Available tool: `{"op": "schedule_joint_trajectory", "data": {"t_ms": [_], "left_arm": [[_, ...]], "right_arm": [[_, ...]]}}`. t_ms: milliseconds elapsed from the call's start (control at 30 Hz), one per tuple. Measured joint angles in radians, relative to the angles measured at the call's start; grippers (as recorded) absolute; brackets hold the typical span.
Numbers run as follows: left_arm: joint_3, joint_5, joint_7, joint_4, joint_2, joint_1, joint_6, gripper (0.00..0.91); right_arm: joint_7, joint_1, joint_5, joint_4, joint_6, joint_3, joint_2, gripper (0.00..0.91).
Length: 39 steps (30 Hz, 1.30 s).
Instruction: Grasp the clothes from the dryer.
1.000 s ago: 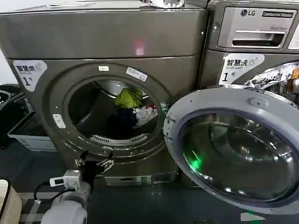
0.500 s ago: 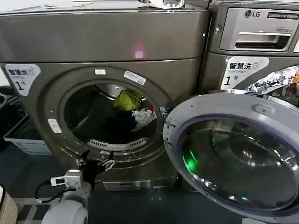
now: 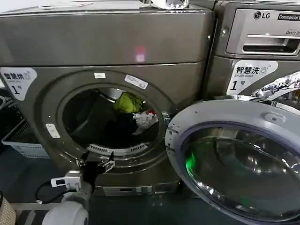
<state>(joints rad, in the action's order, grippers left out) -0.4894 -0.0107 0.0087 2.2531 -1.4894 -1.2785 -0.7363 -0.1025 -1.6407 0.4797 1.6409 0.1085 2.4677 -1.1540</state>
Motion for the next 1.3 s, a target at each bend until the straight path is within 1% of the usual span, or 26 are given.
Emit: {"op": "schedule_joint_trajectory", "data": {"t_ms": [1300], "left_arm": [[-0.006,-0.009,0.001,-0.017,-0.003,0.007,0.0,0.907]], "right_arm": [[0.002,0.002,-0.005,-0.003,-0.009,-0.007,-0.009,0.907]]}}
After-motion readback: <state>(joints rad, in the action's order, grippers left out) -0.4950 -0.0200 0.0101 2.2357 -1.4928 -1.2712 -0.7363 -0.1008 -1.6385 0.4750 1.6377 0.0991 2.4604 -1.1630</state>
